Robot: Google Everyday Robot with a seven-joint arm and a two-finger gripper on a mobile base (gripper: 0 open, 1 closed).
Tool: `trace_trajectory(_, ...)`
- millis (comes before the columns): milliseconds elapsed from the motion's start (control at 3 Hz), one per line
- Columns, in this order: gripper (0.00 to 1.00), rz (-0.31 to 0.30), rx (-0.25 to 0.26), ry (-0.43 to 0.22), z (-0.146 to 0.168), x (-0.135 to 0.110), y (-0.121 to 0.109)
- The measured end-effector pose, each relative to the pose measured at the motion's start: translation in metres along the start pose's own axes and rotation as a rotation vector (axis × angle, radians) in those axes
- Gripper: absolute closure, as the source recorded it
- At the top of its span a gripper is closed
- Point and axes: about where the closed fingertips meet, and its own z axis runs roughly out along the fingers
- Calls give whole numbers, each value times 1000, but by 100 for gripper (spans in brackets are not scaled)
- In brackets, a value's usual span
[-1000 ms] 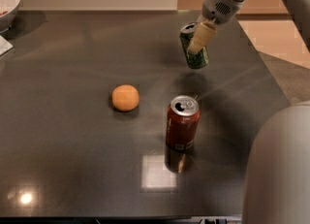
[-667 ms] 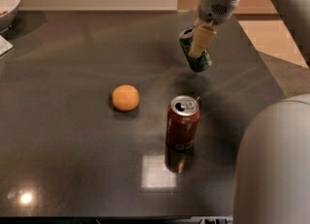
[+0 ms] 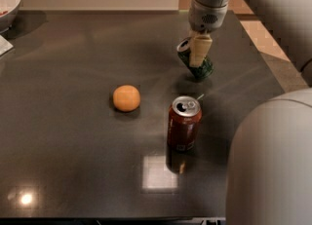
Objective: Knock green can over
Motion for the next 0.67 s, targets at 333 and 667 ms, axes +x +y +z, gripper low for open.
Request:
trace_trajectory(333, 36, -65, -22, 66, 12, -4, 8)
trace_trajectory(667, 13, -124, -42, 113, 22, -8, 17)
